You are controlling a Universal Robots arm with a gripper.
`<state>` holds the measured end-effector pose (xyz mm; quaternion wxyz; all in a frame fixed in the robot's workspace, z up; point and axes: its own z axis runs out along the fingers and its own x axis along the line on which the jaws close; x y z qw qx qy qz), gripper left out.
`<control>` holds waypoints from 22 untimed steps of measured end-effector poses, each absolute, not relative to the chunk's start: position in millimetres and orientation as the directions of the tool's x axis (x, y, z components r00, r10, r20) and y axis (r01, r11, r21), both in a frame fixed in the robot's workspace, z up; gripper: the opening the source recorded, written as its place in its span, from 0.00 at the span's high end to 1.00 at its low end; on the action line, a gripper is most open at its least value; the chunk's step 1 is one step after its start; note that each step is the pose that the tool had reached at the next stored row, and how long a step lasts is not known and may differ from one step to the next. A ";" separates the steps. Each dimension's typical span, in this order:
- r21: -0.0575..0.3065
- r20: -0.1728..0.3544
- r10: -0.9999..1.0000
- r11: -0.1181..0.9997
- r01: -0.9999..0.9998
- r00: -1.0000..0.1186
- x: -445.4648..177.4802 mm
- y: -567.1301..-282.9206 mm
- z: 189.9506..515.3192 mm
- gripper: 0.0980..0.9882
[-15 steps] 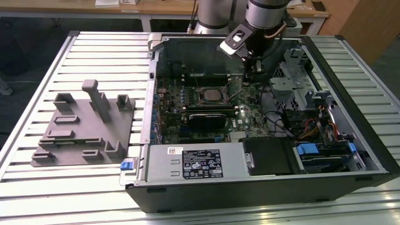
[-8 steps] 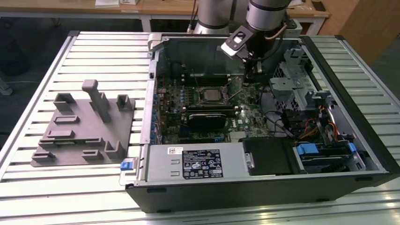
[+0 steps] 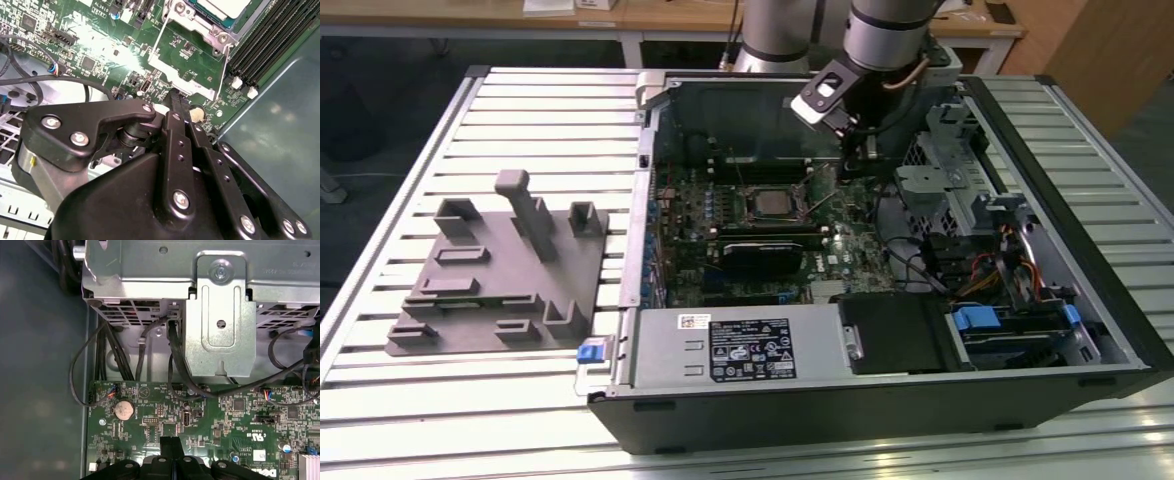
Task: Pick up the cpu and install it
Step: 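Close the cpu cover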
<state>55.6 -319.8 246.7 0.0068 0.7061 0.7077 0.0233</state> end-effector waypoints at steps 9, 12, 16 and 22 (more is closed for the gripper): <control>0.040 0.023 1.000 0.002 0.999 -0.003 46.5 -319.7 246.6 0.99; 0.040 0.023 1.000 0.002 0.999 -0.003 45.1 -319.8 246.5 0.99; 0.040 0.023 1.000 0.002 0.999 -0.003 44.7 -319.8 246.4 0.99; 0.040 0.023 1.000 0.002 0.999 -0.003 42.1 -319.7 246.4 0.99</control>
